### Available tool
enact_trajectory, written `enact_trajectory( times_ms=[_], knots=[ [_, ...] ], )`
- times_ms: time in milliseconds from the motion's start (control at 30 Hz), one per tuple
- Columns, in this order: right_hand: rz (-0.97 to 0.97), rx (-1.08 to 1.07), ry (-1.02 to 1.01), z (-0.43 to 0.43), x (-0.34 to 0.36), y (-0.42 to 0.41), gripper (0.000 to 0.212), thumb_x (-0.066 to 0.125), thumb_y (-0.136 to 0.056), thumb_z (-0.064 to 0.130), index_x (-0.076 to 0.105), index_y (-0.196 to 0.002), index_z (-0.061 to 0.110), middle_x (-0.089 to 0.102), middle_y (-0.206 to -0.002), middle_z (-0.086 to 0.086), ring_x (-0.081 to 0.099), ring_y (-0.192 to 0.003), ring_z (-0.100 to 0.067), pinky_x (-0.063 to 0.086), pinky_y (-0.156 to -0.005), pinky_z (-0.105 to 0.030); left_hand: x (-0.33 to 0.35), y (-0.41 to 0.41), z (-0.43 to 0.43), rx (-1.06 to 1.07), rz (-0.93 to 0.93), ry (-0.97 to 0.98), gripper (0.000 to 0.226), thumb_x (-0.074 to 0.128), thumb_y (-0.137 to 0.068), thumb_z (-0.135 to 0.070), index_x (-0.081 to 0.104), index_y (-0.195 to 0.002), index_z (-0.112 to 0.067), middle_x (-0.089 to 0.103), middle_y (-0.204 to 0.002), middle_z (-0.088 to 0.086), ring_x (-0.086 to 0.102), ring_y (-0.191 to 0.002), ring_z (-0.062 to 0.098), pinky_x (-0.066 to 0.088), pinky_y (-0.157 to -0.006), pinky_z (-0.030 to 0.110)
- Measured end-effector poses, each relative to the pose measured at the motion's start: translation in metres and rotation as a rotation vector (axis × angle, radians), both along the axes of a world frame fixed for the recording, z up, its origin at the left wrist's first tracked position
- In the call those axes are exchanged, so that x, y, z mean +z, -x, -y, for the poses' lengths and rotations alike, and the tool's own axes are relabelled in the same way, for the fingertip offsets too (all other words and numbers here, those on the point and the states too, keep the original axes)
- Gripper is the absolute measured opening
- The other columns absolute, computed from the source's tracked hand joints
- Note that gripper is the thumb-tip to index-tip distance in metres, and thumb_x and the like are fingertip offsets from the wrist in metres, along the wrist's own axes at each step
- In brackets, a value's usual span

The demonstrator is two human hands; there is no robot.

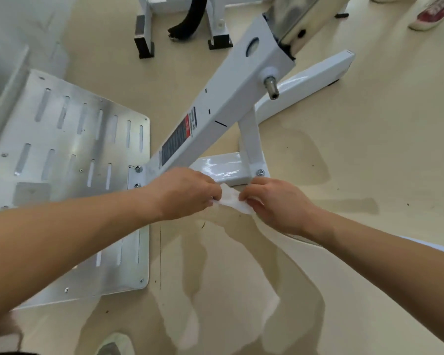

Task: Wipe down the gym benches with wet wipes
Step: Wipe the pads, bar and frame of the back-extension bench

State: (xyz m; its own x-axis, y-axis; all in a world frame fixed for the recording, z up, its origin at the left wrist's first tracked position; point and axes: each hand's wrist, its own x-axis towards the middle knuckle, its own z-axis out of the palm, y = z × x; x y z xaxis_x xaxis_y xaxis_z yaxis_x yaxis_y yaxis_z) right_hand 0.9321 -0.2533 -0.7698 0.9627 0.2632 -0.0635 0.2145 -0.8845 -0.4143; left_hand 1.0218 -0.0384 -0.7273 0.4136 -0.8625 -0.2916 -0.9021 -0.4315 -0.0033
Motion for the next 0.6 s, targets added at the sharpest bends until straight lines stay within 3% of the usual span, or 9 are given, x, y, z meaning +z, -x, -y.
enact_trajectory(
  times_ms=[67,133,300,400,500,600],
  knots=[
    [-0.027,0.019,-0.005,-0.02,0.012,-0.013,0.026,0.049,-0.1,0.019,0.069,-0.115,0.027,0.06,-0.116,0.006,0.061,-0.102,-0.022,0.05,-0.08,-0.039,0.004,-0.006,-0.018,0.089,0.024,0.035,0.028,0.041,-0.105,-0.037,0.062,-0.123,-0.034,0.067,-0.116,-0.013,0.064,-0.103,0.014,0.054,-0.084,0.032],
    [-0.063,0.026,-0.01,-0.038,0.024,-0.024,0.028,0.049,-0.1,0.017,0.068,-0.119,0.023,0.059,-0.119,0.003,0.06,-0.104,-0.022,0.048,-0.086,-0.037,0.004,-0.011,-0.034,0.199,0.001,0.082,0.025,0.044,-0.103,-0.034,0.065,-0.116,-0.032,0.068,-0.108,-0.012,0.064,-0.097,0.015,0.053,-0.079,0.032],
    [-0.155,0.005,-0.067,-0.081,0.051,-0.037,0.026,0.054,-0.097,0.016,0.07,-0.118,0.018,0.06,-0.119,-0.001,0.06,-0.103,-0.023,0.051,-0.088,-0.04,0.022,-0.003,-0.074,0.459,-0.098,0.092,0.017,0.048,-0.1,-0.028,0.064,-0.101,-0.03,0.063,-0.095,-0.01,0.048,-0.082,0.015,0.036,-0.068,0.029],
    [-0.228,-0.004,-0.078,-0.101,0.079,-0.036,0.024,0.056,-0.095,0.014,0.071,-0.114,0.019,0.06,-0.117,-0.003,0.061,-0.098,-0.027,0.052,-0.086,-0.042,0.055,0.006,-0.096,0.601,-0.177,0.116,0.012,0.05,-0.098,-0.026,0.061,-0.092,-0.029,0.055,-0.086,-0.01,0.048,-0.082,0.017,0.03,-0.064,0.03],
    [-0.297,-0.01,-0.072,-0.117,0.127,-0.037,0.024,0.056,-0.095,0.014,0.071,-0.114,0.02,0.059,-0.116,-0.003,0.058,-0.092,-0.024,0.05,-0.085,-0.04,0.096,0.01,-0.115,0.749,-0.258,0.141,0.009,0.056,-0.094,-0.026,0.065,-0.092,-0.024,0.064,-0.087,-0.009,0.056,-0.083,0.02,0.044,-0.066,0.034],
    [-0.323,-0.042,-0.081,-0.126,0.186,-0.043,0.024,0.056,-0.096,0.014,0.071,-0.114,0.02,0.059,-0.115,0.0,0.059,-0.101,-0.023,0.05,-0.084,-0.038,0.15,0.009,-0.123,0.85,-0.317,0.151,0.009,0.06,-0.094,-0.03,0.068,-0.096,-0.028,0.068,-0.091,-0.008,0.061,-0.088,0.021,0.051,-0.073,0.035]
  ],
)
